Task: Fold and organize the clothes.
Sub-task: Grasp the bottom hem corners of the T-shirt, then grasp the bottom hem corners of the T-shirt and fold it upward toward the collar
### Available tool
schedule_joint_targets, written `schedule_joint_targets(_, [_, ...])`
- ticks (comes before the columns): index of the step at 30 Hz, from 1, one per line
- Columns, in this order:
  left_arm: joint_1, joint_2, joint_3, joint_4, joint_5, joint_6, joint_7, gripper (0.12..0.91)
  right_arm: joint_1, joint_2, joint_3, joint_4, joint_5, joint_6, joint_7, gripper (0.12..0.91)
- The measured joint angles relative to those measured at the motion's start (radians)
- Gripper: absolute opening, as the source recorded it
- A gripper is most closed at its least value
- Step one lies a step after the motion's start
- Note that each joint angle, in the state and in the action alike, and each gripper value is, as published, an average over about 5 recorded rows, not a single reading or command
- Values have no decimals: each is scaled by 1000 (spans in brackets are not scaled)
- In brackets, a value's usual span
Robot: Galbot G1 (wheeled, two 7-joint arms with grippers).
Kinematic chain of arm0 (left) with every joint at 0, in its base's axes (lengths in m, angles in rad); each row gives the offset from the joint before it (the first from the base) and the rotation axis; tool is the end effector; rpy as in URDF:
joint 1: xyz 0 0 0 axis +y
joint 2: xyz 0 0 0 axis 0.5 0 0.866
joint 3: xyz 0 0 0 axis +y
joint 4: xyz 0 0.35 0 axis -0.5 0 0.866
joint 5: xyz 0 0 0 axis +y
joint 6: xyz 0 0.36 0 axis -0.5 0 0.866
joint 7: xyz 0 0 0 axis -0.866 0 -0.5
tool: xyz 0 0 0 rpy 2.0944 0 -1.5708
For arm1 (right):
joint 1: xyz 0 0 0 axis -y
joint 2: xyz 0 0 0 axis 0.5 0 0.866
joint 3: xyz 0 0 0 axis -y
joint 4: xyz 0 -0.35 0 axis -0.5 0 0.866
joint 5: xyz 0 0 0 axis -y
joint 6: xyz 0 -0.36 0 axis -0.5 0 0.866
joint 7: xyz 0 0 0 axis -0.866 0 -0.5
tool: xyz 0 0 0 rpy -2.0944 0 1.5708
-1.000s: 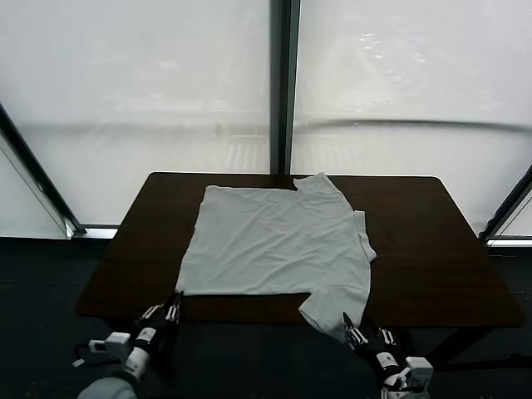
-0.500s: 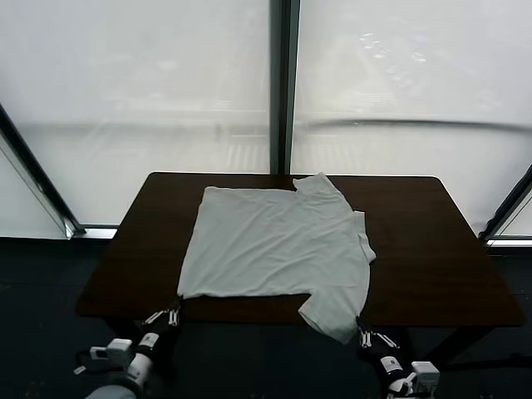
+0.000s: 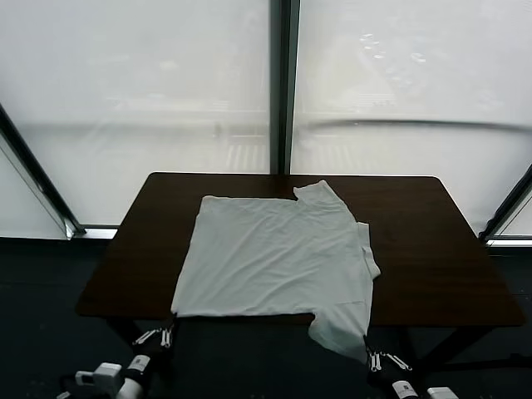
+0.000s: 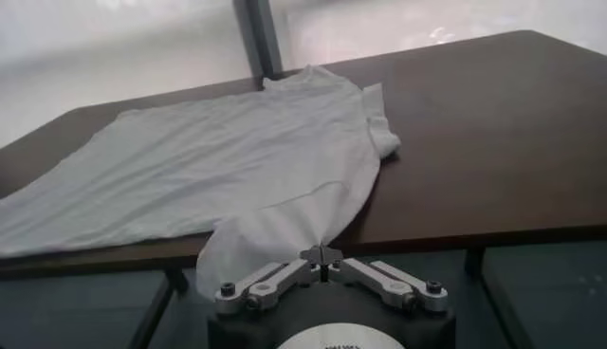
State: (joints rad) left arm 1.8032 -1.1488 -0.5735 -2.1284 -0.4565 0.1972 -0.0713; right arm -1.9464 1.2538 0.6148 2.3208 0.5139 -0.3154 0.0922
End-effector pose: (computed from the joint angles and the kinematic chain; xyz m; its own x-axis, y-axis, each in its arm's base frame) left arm 0.1264 0.0792 -0.3106 -0.9045 0.1176 0.4100 0.0938 0.9926 -0.0777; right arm 0.0913 -0.0554 -0.2625 -0.8777 -0.1188 0.4643 -0.0291 0.9802 0.1957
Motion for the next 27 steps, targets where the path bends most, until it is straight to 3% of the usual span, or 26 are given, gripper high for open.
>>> schedule_joint_targets(8, [-25,-13,-26,-24,-37,7,-9,149,146,-22,18,-45,88,-7,-4,139])
schedule_joint_targets(17, [-159,-24,6,4,-74,42,-31,149,379,-99,-9,-134,145,-32,27,139])
schedule_joint_targets(27, [-325,-1,66,105,-86,50,-39,149,615,-108,-70,-317,136,-2,19,139])
